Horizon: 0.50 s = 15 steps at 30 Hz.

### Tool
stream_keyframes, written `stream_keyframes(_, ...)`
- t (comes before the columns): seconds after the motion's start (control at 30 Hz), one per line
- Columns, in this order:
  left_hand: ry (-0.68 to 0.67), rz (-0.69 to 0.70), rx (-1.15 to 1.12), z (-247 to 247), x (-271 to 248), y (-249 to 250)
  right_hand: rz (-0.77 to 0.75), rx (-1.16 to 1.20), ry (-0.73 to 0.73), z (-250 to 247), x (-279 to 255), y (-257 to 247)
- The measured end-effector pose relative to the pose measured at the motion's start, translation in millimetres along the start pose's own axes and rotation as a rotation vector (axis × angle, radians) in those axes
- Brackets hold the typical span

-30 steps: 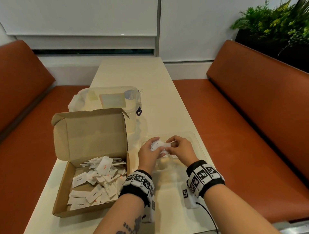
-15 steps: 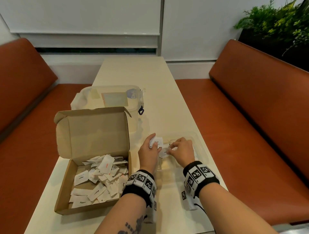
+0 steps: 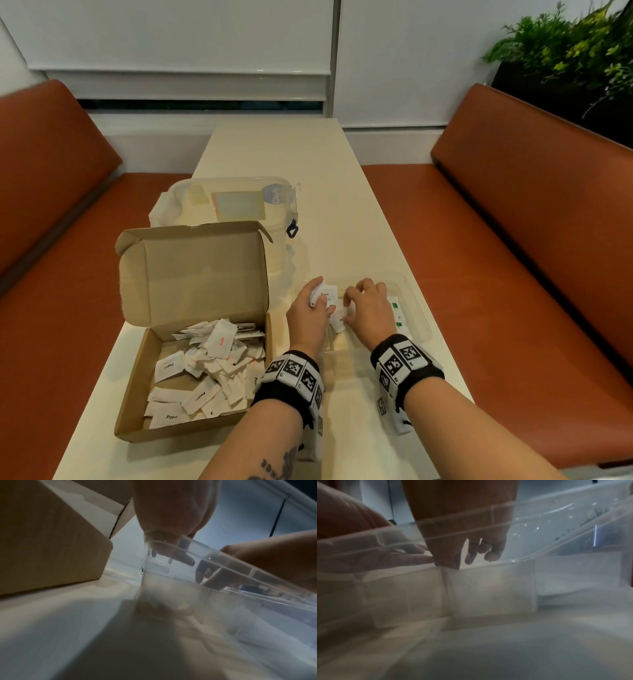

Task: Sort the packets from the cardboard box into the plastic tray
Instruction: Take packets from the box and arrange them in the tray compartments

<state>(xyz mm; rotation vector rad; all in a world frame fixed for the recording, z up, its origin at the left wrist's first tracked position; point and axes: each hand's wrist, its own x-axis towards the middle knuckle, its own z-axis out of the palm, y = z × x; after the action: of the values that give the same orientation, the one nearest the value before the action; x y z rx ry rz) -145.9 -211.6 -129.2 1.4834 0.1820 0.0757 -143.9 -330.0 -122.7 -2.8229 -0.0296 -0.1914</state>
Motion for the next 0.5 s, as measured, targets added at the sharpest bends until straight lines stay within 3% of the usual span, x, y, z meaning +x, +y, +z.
stream_keyframes(0.13, -0.006, 0.006, 0.009, 0.5, 0.9, -1.0, -0.084, -0.110, -0.050, 1.7, 1.3, -0.5)
stream_keyframes(0.5, -0.011, 0.011, 0.028, 0.3, 1.7, -3.9, -0.104, -0.203, -0.079, -0.3, 5.5, -3.5)
